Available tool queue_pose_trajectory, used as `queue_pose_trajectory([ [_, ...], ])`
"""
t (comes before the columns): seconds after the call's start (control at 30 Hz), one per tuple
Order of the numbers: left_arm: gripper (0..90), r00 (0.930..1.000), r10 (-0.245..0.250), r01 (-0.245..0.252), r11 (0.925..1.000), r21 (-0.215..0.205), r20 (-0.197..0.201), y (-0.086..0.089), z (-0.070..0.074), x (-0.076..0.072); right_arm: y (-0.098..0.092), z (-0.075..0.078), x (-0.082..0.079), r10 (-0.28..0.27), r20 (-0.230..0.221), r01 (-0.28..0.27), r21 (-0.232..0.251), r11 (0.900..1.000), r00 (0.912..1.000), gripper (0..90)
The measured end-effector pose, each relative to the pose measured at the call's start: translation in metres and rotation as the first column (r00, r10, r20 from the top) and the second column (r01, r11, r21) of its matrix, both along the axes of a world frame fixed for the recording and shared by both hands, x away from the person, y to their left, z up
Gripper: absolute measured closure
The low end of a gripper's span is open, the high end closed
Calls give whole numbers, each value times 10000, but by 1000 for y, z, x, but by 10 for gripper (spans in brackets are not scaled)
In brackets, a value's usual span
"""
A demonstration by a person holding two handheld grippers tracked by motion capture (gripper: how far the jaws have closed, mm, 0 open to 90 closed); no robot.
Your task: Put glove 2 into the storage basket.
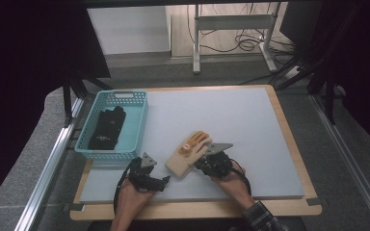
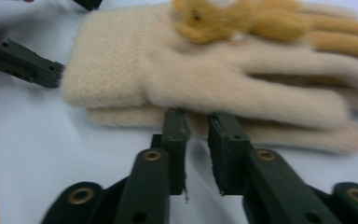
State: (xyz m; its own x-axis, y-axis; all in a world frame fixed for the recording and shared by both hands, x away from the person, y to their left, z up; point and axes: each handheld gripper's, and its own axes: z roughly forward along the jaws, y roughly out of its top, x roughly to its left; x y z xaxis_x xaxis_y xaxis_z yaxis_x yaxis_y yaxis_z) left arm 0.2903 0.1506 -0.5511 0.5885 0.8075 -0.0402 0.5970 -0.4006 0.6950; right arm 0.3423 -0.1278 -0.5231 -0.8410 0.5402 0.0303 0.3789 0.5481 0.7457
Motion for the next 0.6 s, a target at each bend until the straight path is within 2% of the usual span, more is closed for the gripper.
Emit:
queue_pose_trajectory([
  [0.13, 8, 10000, 43, -42, 9999, -97, 34, 0, -1, 0, -15, 5, 2, -387, 91, 387, 41, 9992, 9992, 586],
  [0.27, 7, 10000, 47, -47, 9999, -116, 23, 0, -1, 0, -33, 9, 3, -470, 59, 469, 171, 9988, 9989, 394],
  [0.33, 7, 10000, 44, -44, 9999, -121, 25, 0, -1, 0, -41, 12, 4, -638, 73, 636, 213, 9977, 9979, 328],
  [0.43, 7, 10000, 46, -46, 9999, -120, 33, 0, -1, 0, -54, 15, 5, -882, 40, 880, 380, 9954, 9961, 251],
  [0.6, 7, 10000, 48, -48, 9999, -126, 35, 0, -1, 0, -77, 18, 8, -1393, 36, 1390, 465, 9892, 9902, 183],
])
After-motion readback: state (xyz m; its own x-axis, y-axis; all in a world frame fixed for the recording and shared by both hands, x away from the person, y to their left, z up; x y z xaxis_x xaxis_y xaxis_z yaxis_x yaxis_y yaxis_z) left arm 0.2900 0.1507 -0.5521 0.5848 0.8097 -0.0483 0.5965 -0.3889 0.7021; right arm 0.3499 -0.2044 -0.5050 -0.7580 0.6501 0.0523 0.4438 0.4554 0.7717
